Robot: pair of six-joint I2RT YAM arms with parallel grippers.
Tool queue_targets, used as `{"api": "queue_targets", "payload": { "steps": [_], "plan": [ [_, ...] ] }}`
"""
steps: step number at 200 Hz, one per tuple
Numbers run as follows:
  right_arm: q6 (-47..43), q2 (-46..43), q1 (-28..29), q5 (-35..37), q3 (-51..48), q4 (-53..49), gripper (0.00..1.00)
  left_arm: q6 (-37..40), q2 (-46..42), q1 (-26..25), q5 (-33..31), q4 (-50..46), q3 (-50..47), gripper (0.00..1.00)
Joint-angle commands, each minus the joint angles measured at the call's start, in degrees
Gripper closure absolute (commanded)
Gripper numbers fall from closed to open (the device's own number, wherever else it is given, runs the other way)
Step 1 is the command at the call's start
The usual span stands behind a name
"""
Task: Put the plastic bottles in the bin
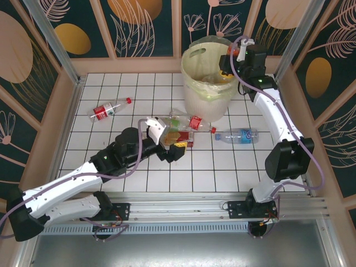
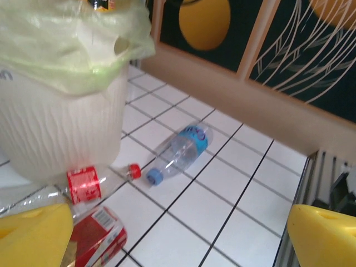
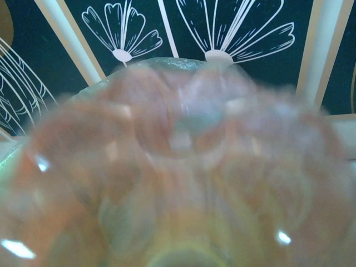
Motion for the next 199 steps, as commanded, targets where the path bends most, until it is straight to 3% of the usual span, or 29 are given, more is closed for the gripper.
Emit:
{"api": "queue_targets", "payload": {
  "steps": [1, 42, 93, 199],
  "plan": [
    [0.9, -0.79, -0.68, -1.07, 2.92, -0.07, 0.29, 3.17, 0.87, -0.3, -1.52, -4.47, 2.58, 0.01],
    [0.84, -2.49, -1.53, -1.59, 4.26, -1.22, 0.19, 4.75, 2.31, -0.34, -1.97, -5.89, 3.58, 0.01],
    [-0.26, -7.98, -1.99, -2.24, 2.16, -2.01, 0.17, 6.67, 3.86, -0.3, -4.06, -7.79, 4.37, 0.01],
    [8.21, -37.42, -1.43, -19.4, -26.39, -2.83, 0.15, 16.9, 16.01, 0.3, -10.45, -19.04, 10.5, 0.02]
  ]
}}
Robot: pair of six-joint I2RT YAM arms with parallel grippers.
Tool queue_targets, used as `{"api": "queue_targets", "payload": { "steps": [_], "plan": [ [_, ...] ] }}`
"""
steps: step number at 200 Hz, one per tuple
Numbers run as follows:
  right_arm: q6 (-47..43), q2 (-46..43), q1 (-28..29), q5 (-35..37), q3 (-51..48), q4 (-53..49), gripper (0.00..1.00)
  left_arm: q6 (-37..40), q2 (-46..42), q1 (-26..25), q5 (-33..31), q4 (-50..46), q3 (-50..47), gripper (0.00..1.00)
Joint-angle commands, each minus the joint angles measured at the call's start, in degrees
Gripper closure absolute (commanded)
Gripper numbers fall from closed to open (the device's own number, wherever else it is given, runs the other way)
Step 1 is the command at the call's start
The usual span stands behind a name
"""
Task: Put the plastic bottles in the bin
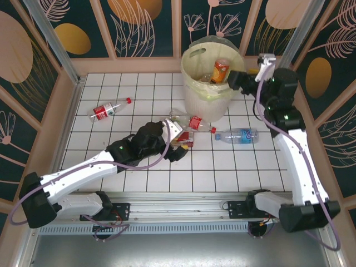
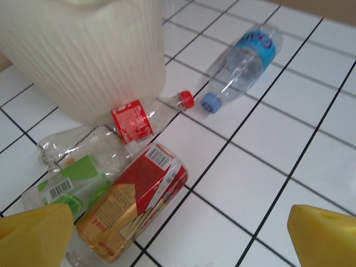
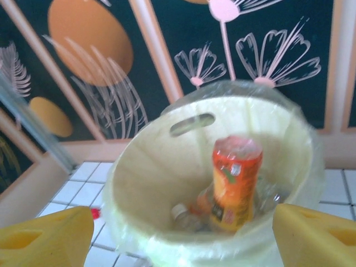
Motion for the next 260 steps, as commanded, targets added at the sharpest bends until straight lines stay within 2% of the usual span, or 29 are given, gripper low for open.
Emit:
{"api": "queue_targets", "payload": {
  "steps": [1, 76, 110, 163, 233, 260],
  "plan": [
    [4.41, -6.27, 0.25, -7.29, -6.79, -1.33, 0.15, 4.65, 3.8, 0.33, -2.19, -5.63, 3.58, 0.01],
    [10.56, -26.8, 0.95, -18.9, -27.62, -7.92, 0.13, 8.82, 19.0, 5.68, 2.45, -10.73, 11.19, 0.01],
    [10.24, -33.4, 1.04, -22.23, -33.06, -11.46, 0.1, 10.86, 25.76, 7.97, 3.88, -13.88, 14.76, 0.01],
    [9.04, -34.24, 1.0, -22.6, -34.22, -12.65, 0.09, 13.05, 33.61, 9.52, 1.35, -14.74, 17.03, 0.02],
    [9.93, -34.39, 1.04, -23.24, -34.19, -12.28, 0.1, 12.88, 36.69, 9.5, -5.15, -10.32, 15.69, 0.01],
    [10.28, -34.39, 1.0, -23.08, -34.34, -11.99, 0.1, 12.79, 38.4, 9.55, -4.0, -11.13, 16.59, 0.01]
  ]
}}
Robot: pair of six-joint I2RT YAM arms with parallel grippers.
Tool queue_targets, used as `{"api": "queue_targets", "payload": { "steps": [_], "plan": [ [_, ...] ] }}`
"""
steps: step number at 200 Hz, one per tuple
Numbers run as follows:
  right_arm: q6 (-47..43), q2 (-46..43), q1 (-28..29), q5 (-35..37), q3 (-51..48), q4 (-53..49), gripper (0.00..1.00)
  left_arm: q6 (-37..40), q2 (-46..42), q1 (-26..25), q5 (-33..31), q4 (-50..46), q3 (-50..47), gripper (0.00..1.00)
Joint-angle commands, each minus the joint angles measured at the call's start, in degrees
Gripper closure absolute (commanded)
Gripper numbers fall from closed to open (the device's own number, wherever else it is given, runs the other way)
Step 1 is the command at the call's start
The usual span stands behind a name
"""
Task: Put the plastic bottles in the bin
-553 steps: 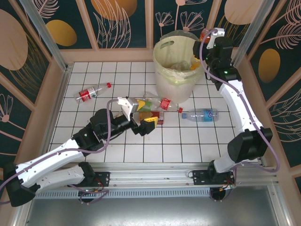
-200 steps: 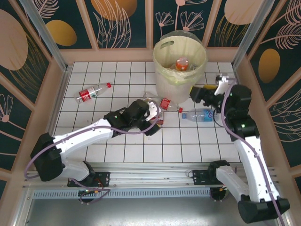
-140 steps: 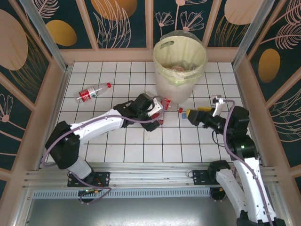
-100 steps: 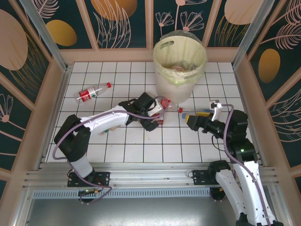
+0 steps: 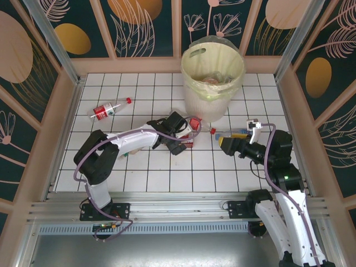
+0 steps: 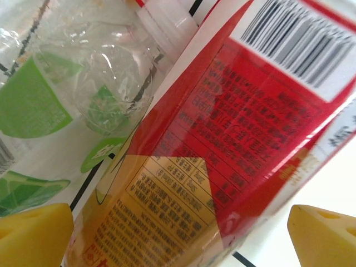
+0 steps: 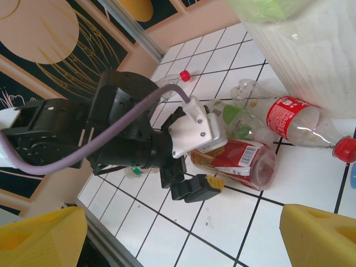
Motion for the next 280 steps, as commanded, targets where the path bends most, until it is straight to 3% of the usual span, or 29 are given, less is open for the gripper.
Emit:
{"api": "queue_targets", "payload": {
  "steps": [1, 46, 119, 164, 206, 237, 280],
  "plan": [
    [0.68, -0.48, 0.43, -1.01, -0.36, 0.73, 0.1, 0.66, 1.97, 0.24, -0.32, -0.5, 0.9, 0.02],
    [2.28, -0.46, 0.45, -1.96, -2.37, 2.06, 0.1, -3.72, 2.4, 0.3, 7.59, -6.09, 2.43, 0.04],
    [3.83, -0.13, 0.41, -2.41, -3.5, 4.23, 0.1, -10.64, -1.42, 0.14, 12.21, -3.63, -3.82, 0.29],
    [8.13, 0.17, 0.41, -3.15, -6.37, 8.33, 0.11, -16.61, -8.52, 0.11, 17.06, 4.72, -8.17, 0.48],
    [14.09, 2.45, 0.76, -5.94, -9.75, 16.45, 0.1, -24.88, -17.09, -0.05, 24.19, 18.04, -13.46, 0.46],
    [16.13, 5.05, 2.29, -7.08, -10.73, 22.66, 0.04, -31.29, -21.52, -0.96, 27.11, 27.18, -18.75, 0.45],
    [16.86, 10.71, 11.2, 0.89, -9.4, 28.46, 0.01, -37.81, -23.72, -5.21, 26.38, 36.53, -22.64, 0.45]
  ]
}}
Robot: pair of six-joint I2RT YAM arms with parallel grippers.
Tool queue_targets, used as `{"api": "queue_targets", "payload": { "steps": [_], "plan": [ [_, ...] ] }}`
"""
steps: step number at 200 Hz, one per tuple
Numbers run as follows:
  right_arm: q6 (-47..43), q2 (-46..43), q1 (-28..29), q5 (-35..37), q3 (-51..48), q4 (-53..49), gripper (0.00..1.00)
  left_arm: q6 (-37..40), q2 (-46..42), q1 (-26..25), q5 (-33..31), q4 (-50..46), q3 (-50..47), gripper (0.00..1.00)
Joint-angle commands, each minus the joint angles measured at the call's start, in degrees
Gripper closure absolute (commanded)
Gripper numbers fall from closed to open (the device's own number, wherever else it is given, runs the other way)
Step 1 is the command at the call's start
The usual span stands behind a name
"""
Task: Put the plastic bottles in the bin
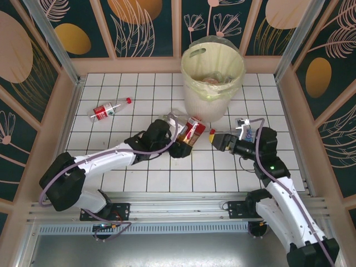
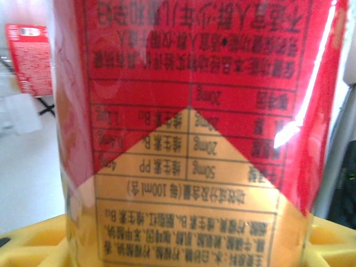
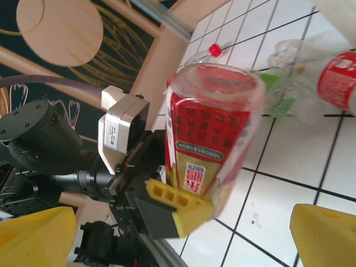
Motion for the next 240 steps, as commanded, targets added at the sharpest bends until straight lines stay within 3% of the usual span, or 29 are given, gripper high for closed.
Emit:
{"api": "queue_targets", "payload": {
  "steps": [1, 51, 79, 145, 179, 240],
  "plan": [
    [1.3, 2.84, 4.77, 4.98, 0.92, 6.71, 0.01, -5.49, -1.01, -2.61, 0.71, 8.41, -0.84, 0.45],
    [2.35, 11.61, 12.2, 17.62, 4.79, 9.33, 0.03, -9.66, -2.46, -5.67, -0.59, 15.65, -3.04, 0.45],
    [2.04, 14.09, 13.74, 20.22, 6.85, 10.59, 0.05, -10.53, -2.06, -6.58, -0.82, 16.7, -3.52, 0.45],
    [0.87, 16.56, 14.55, 23.54, 10.1, 9.2, 0.28, -11.1, -1.96, -7.36, -1.41, 17.55, -4.26, 0.44],
    [-0.01, 16.29, 14.55, 23.89, 11.15, 7.9, 0.38, -10.99, -2.39, -7.38, -2.52, 17.53, -3.41, 0.32],
    [-6.59, 13.51, 14.16, 27.56, 17.0, 1.76, 0.39, -9.11, -8.88, -7.35, -8.28, 17.47, -3.2, 0.07]
  ]
}}
